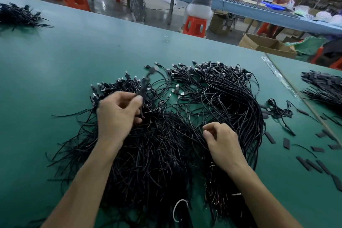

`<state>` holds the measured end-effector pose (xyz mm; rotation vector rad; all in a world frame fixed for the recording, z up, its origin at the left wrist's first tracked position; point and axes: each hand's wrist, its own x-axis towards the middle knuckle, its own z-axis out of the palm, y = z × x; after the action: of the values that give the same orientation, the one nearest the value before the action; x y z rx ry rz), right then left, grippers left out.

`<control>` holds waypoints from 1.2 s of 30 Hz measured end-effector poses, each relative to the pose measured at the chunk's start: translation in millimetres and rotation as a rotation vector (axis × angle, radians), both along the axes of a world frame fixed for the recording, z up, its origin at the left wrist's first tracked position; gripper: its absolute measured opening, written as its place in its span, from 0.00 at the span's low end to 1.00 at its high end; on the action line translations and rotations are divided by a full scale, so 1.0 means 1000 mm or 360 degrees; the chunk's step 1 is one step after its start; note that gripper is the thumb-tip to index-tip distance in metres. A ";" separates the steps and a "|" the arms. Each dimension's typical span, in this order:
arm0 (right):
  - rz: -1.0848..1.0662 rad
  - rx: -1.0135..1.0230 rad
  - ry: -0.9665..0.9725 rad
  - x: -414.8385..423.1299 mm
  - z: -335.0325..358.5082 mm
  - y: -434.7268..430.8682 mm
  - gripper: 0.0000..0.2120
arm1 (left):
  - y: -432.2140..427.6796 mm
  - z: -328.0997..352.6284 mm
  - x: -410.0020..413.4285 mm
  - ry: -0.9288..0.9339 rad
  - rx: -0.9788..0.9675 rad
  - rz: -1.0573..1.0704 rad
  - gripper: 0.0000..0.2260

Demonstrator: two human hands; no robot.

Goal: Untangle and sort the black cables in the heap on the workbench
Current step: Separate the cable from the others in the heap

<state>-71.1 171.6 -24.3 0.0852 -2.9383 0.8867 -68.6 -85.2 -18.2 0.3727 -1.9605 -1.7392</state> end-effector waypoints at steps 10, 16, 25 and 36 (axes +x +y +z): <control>0.0044 0.0634 -0.0107 -0.003 0.001 -0.013 0.08 | -0.031 -0.028 -0.030 -0.0349 -0.0719 0.0425 0.09; -0.0095 0.0147 -0.0397 -0.008 0.015 -0.008 0.10 | -0.001 -0.009 -0.015 0.0031 -0.0919 0.0488 0.05; 0.0447 -0.0646 -0.0343 0.021 0.066 -0.051 0.10 | 0.059 0.001 0.002 0.0119 -0.1026 -0.1102 0.25; 0.0657 -0.0246 -0.0230 0.050 0.087 -0.052 0.16 | 0.019 0.006 -0.017 0.0387 0.0413 -0.0046 0.26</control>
<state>-21.1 119.5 62.9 0.6651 -3.0219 1.2130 -85.8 -66.7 -12.2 0.2086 -1.5837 -1.9624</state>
